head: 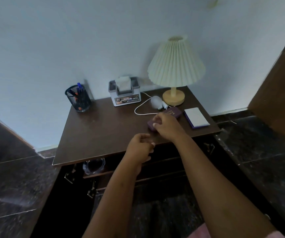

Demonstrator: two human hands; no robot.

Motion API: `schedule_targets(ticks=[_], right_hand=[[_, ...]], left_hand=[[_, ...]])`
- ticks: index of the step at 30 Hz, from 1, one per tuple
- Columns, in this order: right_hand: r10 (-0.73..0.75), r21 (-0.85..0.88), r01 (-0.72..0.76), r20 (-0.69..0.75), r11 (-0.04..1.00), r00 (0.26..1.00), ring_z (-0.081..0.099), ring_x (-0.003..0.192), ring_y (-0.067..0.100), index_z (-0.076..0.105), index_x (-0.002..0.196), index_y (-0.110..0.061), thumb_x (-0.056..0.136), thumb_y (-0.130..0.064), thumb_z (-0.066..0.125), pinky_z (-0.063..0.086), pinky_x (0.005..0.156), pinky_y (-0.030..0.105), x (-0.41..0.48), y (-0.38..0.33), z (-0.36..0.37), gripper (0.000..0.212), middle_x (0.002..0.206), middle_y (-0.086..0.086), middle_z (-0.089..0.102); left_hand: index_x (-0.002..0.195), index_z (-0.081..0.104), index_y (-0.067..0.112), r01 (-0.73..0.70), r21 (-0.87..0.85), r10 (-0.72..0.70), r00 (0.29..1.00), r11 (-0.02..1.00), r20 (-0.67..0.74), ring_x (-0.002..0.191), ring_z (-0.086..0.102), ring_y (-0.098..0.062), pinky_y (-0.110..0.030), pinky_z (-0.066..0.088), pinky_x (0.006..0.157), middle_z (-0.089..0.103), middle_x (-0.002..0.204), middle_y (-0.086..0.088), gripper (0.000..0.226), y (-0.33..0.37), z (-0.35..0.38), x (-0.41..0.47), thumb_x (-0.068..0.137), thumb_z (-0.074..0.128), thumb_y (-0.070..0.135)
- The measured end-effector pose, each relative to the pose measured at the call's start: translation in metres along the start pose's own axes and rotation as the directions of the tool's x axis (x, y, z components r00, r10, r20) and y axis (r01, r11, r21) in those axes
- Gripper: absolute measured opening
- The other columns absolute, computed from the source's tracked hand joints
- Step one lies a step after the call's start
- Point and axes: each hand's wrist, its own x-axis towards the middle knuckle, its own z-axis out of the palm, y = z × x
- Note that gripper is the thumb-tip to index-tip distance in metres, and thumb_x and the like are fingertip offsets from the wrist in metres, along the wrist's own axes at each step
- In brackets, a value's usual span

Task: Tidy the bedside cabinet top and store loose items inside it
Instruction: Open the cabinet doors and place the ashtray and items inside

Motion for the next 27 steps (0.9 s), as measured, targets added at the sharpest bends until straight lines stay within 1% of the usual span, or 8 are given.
schedule_targets(ticks=[3,6,11,14,18,22,24,27], right_hand=[[0.048,-0.200,-0.063,-0.080,0.978,0.996,0.041,0.128,0.035,0.037,0.138,-0.030,0.092,-0.036,0.050,0.037,0.101,0.048,0.001,0.010,0.017,0.048,0.150,0.001,0.029],[0.097,-0.355,-0.100,-0.025,0.929,0.995,0.027,0.136,0.039,0.024,0.143,-0.043,0.093,-0.053,0.040,0.030,0.104,0.052,0.005,0.020,0.033,0.054,0.158,-0.006,0.008],[0.113,-0.335,-0.168,-0.176,0.927,0.978,0.032,0.130,0.042,0.040,0.129,-0.038,0.092,-0.059,0.035,0.034,0.097,0.052,0.013,0.023,0.038,0.043,0.155,0.000,0.015],[0.148,-0.389,-0.219,-0.204,0.895,0.968,0.032,0.129,0.043,0.039,0.129,-0.035,0.092,-0.058,0.036,0.036,0.095,0.051,0.014,0.022,0.041,0.044,0.155,0.002,0.012],[0.154,-0.418,-0.261,-0.272,0.870,0.950,0.035,0.125,0.041,0.042,0.124,-0.029,0.094,-0.038,0.048,0.044,0.089,0.048,0.008,0.025,0.041,0.031,0.151,0.006,0.015],[0.122,-0.136,-0.195,-0.419,0.971,0.900,0.043,0.117,0.038,0.042,0.115,-0.024,0.093,-0.024,0.049,0.043,0.084,0.038,-0.009,0.032,0.041,0.023,0.140,0.010,0.026],[0.135,0.101,-0.098,-0.486,0.990,0.864,0.048,0.112,0.031,0.039,0.124,-0.021,0.092,-0.020,0.050,0.040,0.084,0.033,-0.022,0.027,0.044,0.034,0.136,0.011,0.029],[0.221,0.370,-0.029,-0.488,0.929,0.844,0.044,0.111,0.018,0.029,0.139,-0.023,0.090,-0.017,0.050,0.034,0.087,0.028,-0.041,0.012,0.051,0.054,0.143,0.009,0.023]], left_hand=[[0.093,0.054,0.024,0.037,-0.096,-0.038,0.999,0.995,-0.010,0.077,0.055,-0.014,-0.038,0.049,0.081,0.061,0.093,0.003,0.019,-0.010,-0.003,0.000,0.089,0.055,0.005],[0.103,0.055,0.020,0.104,-0.109,-0.104,0.995,0.989,0.002,0.082,0.056,-0.015,-0.032,0.049,0.076,0.062,0.100,0.000,0.016,-0.023,-0.004,0.006,0.090,0.057,0.011],[0.110,0.053,0.018,0.127,-0.131,-0.127,0.992,0.983,0.010,0.095,0.059,-0.018,-0.030,0.048,0.075,0.060,0.104,0.001,0.018,-0.023,-0.005,0.014,0.092,0.055,0.014],[0.109,0.054,0.017,0.149,-0.173,-0.148,0.989,0.974,0.018,0.094,0.060,-0.018,-0.031,0.049,0.077,0.061,0.104,0.001,0.016,-0.023,-0.007,0.015,0.093,0.054,0.013],[0.094,0.055,0.020,0.195,-0.208,-0.195,0.980,0.958,0.021,0.082,0.058,-0.014,-0.028,0.047,0.069,0.061,0.093,0.003,0.009,-0.027,-0.006,0.012,0.093,0.053,0.012],[0.093,0.057,0.021,0.193,-0.213,-0.190,0.981,0.958,0.032,0.082,0.060,-0.014,-0.027,0.048,0.066,0.063,0.096,0.003,0.007,-0.028,-0.003,0.007,0.093,0.054,0.016],[0.095,0.057,0.023,0.182,-0.234,-0.181,0.983,0.955,0.027,0.085,0.061,-0.014,-0.028,0.048,0.067,0.064,0.100,0.004,0.005,-0.027,-0.002,0.005,0.094,0.053,0.023],[0.104,0.058,0.024,0.140,-0.285,-0.133,0.990,0.948,0.043,0.095,0.060,-0.016,-0.029,0.048,0.069,0.063,0.106,0.006,0.018,-0.024,-0.001,0.003,0.094,0.050,0.037]])
